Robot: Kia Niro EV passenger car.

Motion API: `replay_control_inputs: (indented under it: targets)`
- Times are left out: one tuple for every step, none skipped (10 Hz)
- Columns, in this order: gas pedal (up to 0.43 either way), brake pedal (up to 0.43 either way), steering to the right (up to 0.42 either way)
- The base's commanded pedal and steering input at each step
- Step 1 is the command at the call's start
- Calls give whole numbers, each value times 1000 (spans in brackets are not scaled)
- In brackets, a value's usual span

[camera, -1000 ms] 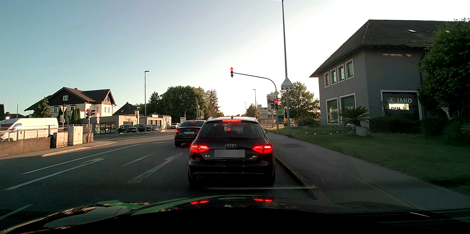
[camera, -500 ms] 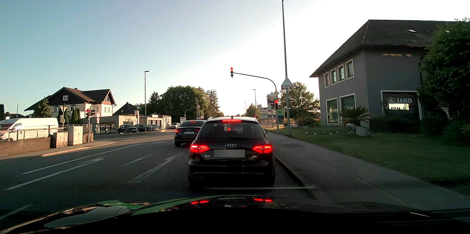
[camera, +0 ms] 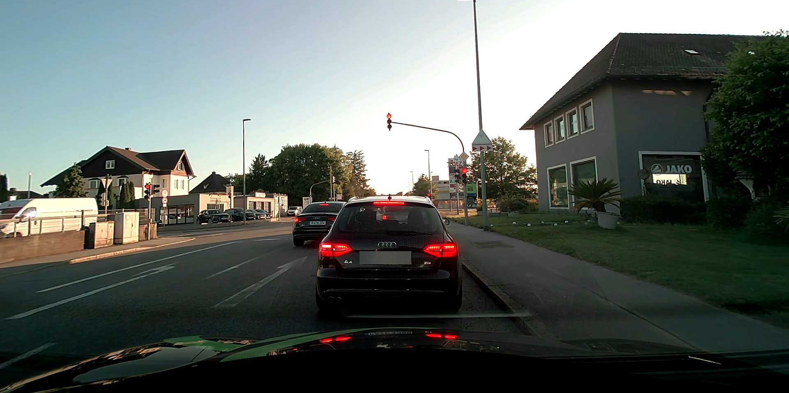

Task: Follow the waypoints while adhering to traffic rules and regulations

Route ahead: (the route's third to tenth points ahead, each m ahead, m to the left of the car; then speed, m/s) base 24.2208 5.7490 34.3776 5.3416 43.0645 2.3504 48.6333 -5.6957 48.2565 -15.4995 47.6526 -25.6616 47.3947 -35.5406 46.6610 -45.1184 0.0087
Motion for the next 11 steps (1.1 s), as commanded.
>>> replay_control_inputs:
  targets:
    - [0, 250, -1]
    - [0, 250, -1]
    - [0, 250, -1]
    - [0, 250, -1]
    - [0, 250, -1]
    - [0, 250, -1]
    - [0, 250, -1]
    - [0, 250, -1]
    - [0, 250, -1]
    - [0, 250, -1]
    - [0, 250, -1]
